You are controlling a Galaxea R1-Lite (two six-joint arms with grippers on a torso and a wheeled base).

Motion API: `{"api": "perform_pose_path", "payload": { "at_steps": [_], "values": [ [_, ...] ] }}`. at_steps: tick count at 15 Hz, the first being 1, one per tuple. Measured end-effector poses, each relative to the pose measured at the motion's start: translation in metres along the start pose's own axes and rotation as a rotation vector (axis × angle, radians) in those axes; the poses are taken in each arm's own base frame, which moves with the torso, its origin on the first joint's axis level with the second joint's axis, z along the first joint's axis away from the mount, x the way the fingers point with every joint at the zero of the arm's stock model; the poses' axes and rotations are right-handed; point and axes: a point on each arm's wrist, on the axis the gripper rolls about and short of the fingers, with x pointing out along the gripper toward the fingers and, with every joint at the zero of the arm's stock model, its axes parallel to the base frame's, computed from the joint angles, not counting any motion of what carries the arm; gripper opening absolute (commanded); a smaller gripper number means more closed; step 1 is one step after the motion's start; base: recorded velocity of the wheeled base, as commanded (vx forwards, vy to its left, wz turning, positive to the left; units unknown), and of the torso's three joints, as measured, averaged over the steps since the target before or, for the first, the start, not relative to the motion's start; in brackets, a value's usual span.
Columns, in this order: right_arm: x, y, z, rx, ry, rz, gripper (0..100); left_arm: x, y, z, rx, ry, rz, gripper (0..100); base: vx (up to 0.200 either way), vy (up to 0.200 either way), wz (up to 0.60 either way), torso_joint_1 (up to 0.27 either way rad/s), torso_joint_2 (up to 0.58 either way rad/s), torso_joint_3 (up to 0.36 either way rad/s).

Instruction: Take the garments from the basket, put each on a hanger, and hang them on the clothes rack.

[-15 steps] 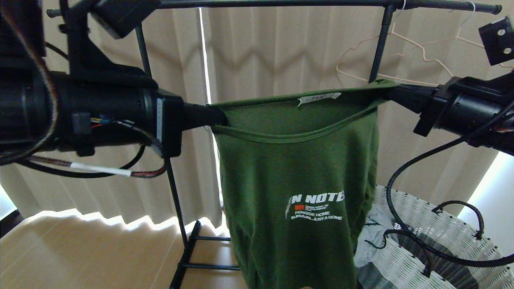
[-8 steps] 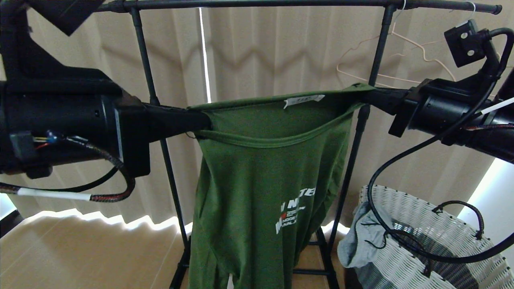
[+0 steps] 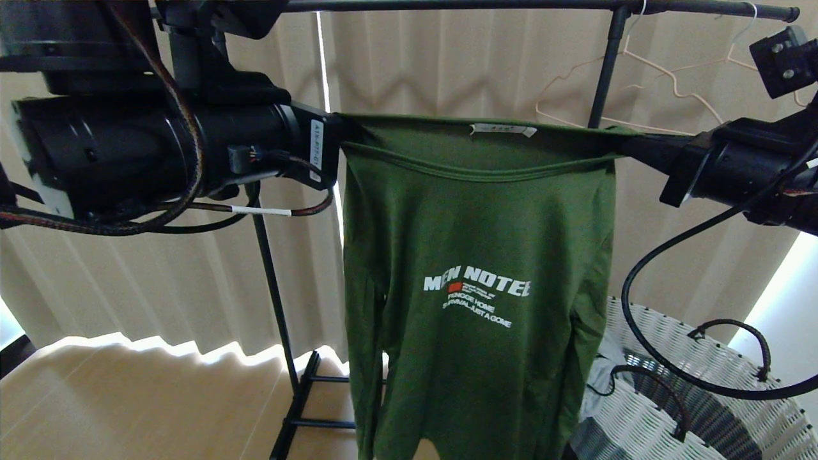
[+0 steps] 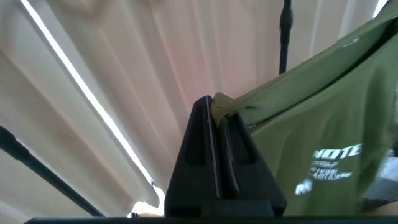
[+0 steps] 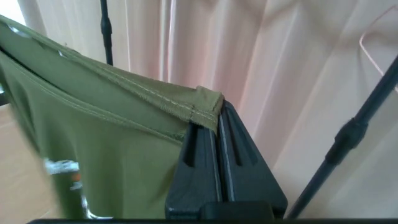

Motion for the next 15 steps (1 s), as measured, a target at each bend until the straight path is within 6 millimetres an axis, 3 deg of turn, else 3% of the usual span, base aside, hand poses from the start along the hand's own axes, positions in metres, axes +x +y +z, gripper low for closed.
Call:
{"api": "perform_pose_path", "payload": {
  "at_steps": [6,7,15],
  "values": [
    [-0.001,0.0,0.0,0.001,0.004,-0.002,0,0.007,-0.001,-0.002,-0.001,0.007,-0.001,0,0.0,0.0,0.0,0.0,0.0,0.0],
    [-0.001,0.0,-0.001,0.001,0.006,-0.001,100,0.007,-0.001,-0.002,-0.001,0.008,-0.002,0,0.0,0.0,0.0,0.0,0.0,0.0],
    [-0.012,0.015,-0.014,0.014,0.036,0.048,100,0.011,0.015,-0.007,-0.004,0.026,0.056,0,0.0,0.0,0.0,0.0,0.0,0.0]
  ]
}}
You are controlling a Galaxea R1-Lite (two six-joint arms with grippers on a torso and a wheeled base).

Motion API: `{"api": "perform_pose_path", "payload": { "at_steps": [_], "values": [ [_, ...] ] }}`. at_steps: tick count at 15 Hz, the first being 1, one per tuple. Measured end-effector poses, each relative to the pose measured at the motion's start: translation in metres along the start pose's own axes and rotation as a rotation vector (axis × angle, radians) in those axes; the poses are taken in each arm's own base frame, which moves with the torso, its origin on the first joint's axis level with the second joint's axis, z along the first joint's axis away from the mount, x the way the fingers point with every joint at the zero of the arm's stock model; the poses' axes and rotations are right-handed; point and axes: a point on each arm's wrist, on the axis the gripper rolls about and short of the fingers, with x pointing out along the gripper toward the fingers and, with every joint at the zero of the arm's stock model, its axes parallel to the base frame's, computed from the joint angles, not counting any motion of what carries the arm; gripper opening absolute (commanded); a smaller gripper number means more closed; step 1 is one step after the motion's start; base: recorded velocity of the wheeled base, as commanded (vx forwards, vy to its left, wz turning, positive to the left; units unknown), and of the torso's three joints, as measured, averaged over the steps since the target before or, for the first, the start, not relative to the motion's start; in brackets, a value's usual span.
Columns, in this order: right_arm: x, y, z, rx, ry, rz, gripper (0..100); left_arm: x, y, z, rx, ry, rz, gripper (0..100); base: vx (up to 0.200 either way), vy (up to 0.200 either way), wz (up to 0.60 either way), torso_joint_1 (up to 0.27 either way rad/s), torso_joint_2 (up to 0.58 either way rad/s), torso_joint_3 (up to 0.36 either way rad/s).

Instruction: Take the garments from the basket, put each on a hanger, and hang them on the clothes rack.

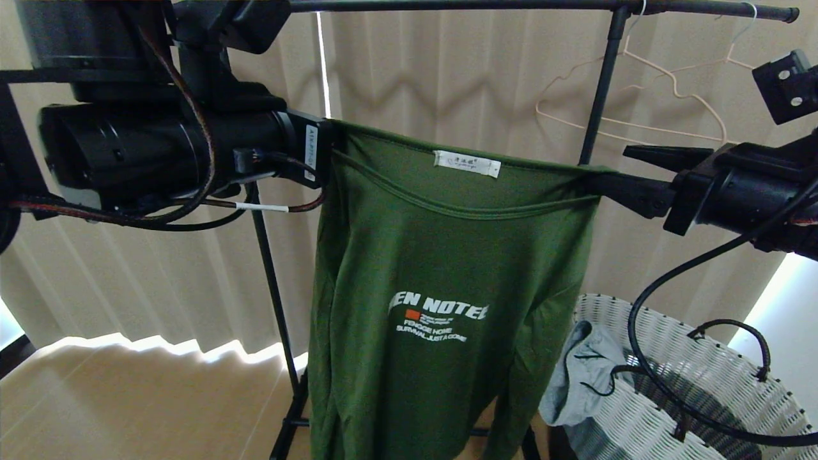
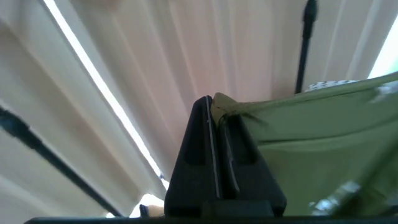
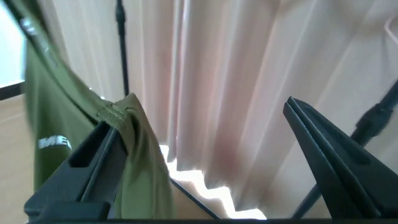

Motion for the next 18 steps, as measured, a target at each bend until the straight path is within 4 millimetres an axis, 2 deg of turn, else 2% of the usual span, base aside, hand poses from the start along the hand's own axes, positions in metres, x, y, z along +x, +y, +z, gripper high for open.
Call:
{"api": "perform_pose_path", "payload": {
  "at_steps": [5,9,13,16,18],
  "values": [
    [-0.015,0.011,-0.004,-0.004,0.005,0.029,100,0.003,0.017,-0.008,-0.013,0.029,0.06,0,0.0,0.0,0.0,0.0,0.0,0.0],
    [-0.024,0.017,-0.005,-0.014,0.001,0.039,100,0.004,0.018,-0.02,-0.03,0.069,0.066,0,0.0,0.0,0.0,0.0,0.0,0.0],
    [-0.03,0.019,-0.008,-0.037,0.004,0.039,100,0.003,0.022,-0.023,-0.049,0.077,0.077,0,0.0,0.0,0.0,0.0,0.0,0.0],
    [-0.038,0.011,-0.018,-0.113,0.036,-0.013,100,-0.007,0.021,-0.03,-0.073,0.095,0.073,0,0.0,0.0,0.0,0.0,0.0,0.0],
    [-0.051,-0.001,-0.028,-0.208,0.067,-0.109,100,-0.023,0.021,-0.042,-0.073,0.126,0.069,0,0.0,0.0,0.0,0.0,0.0,0.0]
  ]
}}
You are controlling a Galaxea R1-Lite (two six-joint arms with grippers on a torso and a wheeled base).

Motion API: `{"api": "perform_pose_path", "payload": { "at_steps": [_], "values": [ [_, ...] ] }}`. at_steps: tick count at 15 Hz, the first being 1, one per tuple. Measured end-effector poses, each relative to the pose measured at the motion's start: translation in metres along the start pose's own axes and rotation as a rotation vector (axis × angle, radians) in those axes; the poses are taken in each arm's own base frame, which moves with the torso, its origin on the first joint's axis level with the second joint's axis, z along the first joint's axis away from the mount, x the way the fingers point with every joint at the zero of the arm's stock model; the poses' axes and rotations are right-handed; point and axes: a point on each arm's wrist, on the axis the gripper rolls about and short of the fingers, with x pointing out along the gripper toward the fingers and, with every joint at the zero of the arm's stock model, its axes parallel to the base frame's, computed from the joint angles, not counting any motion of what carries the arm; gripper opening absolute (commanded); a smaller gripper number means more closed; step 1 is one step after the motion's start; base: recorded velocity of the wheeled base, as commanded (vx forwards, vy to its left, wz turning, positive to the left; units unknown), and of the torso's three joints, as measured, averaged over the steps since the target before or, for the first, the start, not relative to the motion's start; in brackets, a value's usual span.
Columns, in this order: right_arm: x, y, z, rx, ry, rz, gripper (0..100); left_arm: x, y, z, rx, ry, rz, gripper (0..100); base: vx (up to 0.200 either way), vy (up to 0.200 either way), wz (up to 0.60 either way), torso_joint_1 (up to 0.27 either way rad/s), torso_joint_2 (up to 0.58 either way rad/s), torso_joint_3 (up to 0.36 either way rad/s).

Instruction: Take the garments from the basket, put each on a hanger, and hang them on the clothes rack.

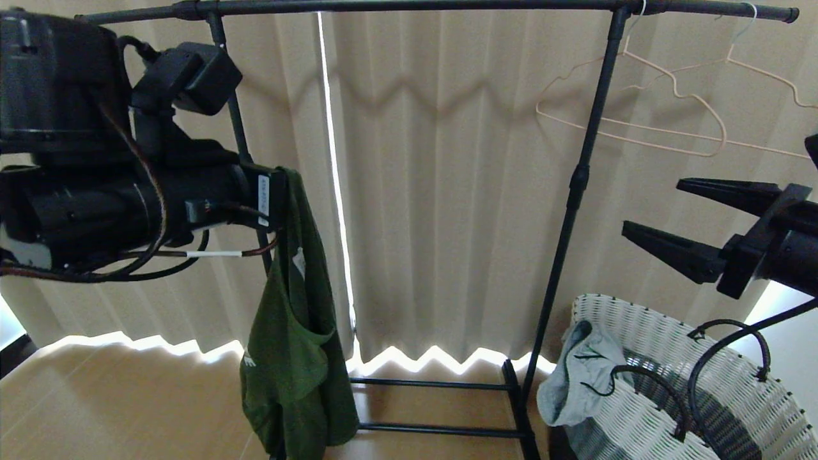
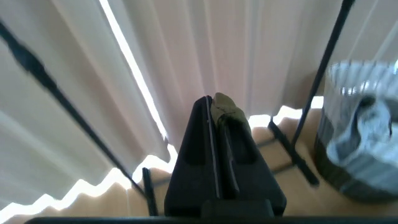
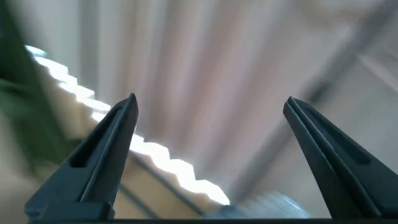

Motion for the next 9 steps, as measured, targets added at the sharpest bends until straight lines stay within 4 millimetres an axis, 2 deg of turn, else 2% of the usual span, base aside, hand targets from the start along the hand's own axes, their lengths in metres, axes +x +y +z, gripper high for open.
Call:
{"api": "perform_pose_path", "payload": {
  "at_steps": [2,5,9],
  "values": [
    [-0.01,-0.009,-0.007,-0.023,0.017,-0.089,100,-0.013,0.004,-0.014,0.001,0.021,0.008,0,0.0,0.0,0.0,0.0,0.0,0.0],
    [-0.019,-0.025,-0.011,-0.03,0.025,-0.197,100,-0.022,0.013,-0.023,-0.015,-0.03,0.032,0,0.0,0.0,0.0,0.0,0.0,0.0],
    [-0.023,-0.026,-0.023,-0.106,0.049,-0.274,100,-0.027,0.017,-0.029,-0.017,-0.023,0.048,0,0.0,0.0,0.0,0.0,0.0,0.0]
  ]
}}
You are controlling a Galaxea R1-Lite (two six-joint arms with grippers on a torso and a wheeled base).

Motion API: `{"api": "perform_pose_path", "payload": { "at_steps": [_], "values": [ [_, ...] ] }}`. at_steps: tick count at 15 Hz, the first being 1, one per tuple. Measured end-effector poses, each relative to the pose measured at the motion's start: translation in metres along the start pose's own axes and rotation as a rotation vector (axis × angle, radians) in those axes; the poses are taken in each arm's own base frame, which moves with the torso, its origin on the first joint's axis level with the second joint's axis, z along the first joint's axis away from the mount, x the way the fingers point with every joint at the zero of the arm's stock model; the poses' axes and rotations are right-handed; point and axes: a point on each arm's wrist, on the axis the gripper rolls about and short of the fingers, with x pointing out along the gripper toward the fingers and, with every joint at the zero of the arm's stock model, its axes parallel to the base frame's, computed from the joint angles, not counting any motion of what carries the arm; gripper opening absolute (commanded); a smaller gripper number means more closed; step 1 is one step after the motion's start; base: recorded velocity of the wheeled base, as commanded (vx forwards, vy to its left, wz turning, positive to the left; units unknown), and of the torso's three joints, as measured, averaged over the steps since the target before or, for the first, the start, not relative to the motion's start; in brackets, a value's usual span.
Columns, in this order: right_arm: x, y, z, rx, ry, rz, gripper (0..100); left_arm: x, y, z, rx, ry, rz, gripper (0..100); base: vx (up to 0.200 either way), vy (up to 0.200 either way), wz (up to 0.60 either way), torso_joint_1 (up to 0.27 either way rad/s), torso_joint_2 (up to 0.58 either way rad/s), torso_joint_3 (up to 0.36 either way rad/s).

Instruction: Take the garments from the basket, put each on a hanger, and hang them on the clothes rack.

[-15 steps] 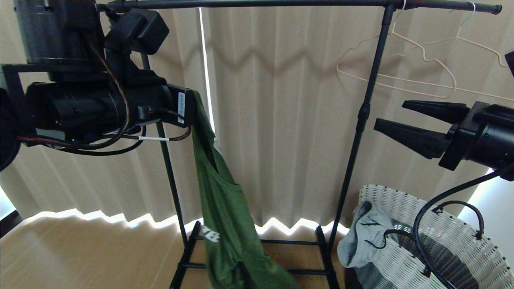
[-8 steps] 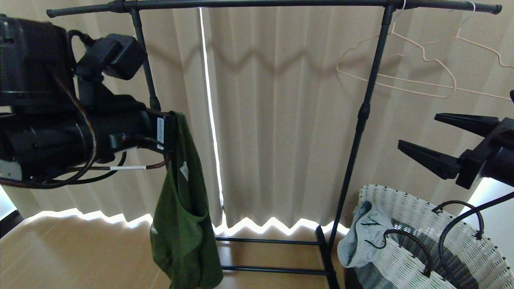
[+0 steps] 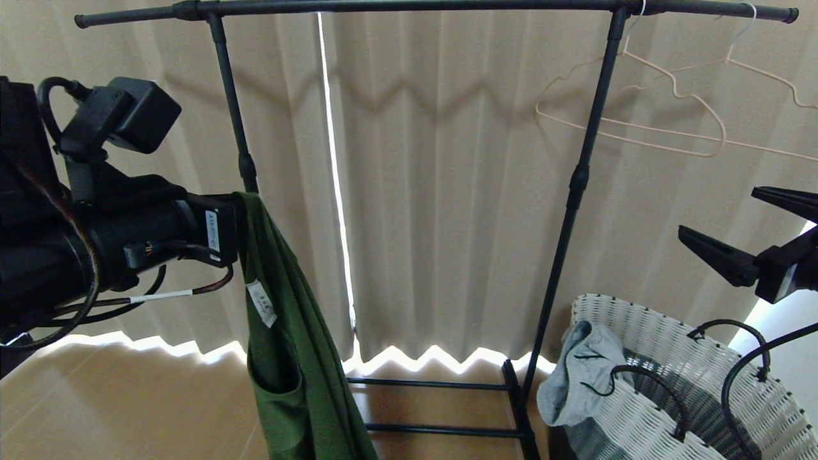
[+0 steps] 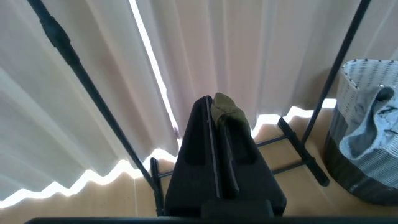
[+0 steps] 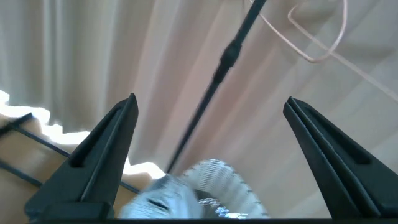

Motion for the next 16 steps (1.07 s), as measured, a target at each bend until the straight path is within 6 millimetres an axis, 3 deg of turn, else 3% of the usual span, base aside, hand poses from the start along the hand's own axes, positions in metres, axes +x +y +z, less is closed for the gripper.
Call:
{"api": "perform_pose_path", "payload": {
  "at_steps": [7,11,16],
  "values": [
    [0.003,0.004,-0.014,-0.003,0.026,0.019,100,-0.026,0.001,-0.013,0.004,0.001,-0.003,0,0.0,0.0,0.0,0.006,-0.03,-0.016],
    [0.004,0.005,-0.015,0.0,0.034,0.021,100,-0.039,0.002,-0.017,0.009,-0.009,-0.007,0,0.0,0.0,0.0,0.075,-0.28,-0.258],
    [0.005,0.004,-0.014,-0.002,0.025,0.016,100,-0.044,0.001,-0.019,0.026,-0.057,-0.04,0,0.0,0.0,0.0,0.192,-0.53,-0.287]
  ]
}}
